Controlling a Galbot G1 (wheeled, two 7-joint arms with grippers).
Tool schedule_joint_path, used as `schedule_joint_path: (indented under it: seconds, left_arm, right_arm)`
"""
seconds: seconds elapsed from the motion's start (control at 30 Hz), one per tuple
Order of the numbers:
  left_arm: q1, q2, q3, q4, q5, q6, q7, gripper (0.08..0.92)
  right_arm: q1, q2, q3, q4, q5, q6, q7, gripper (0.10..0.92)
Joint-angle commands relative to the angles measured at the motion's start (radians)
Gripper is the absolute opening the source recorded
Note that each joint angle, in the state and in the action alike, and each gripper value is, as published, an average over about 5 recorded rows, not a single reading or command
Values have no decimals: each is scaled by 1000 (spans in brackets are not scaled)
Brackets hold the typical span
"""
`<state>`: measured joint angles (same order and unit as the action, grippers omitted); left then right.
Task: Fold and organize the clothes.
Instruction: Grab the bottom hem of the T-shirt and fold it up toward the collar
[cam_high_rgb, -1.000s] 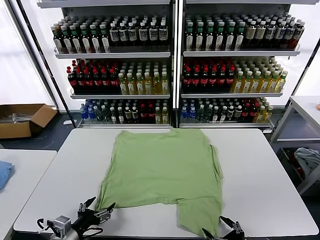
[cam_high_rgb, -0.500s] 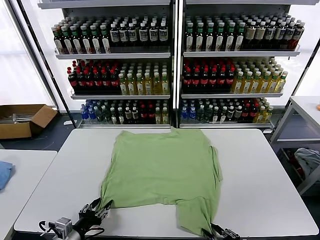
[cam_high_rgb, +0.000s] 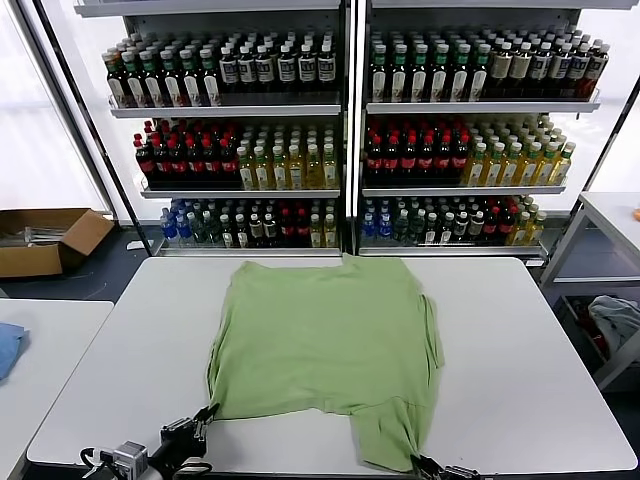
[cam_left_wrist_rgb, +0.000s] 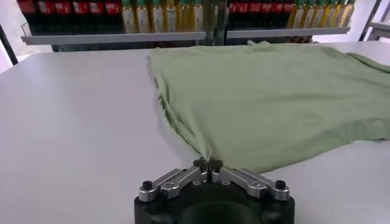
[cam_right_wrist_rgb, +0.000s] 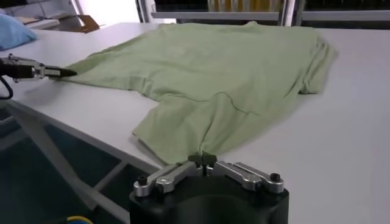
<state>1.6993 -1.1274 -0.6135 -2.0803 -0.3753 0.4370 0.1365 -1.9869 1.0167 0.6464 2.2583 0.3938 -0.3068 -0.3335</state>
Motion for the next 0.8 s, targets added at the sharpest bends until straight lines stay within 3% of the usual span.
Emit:
schedule_joint_path:
  seconds: [0.03,0.33,0.8]
  left_arm:
    - [86,3,-35,-102,29,-12,-4,89]
    - [105,11,-67,-179,32,-7,-4,88]
    - [-176,5,-30,-59,-11,61,1,88]
  right_arm:
    - [-86,-20,18,59,43,16,-14,106]
    - [-48,-9,17,64,131,63,-18,106]
    - [332,2,15,-55,315,51,125,106]
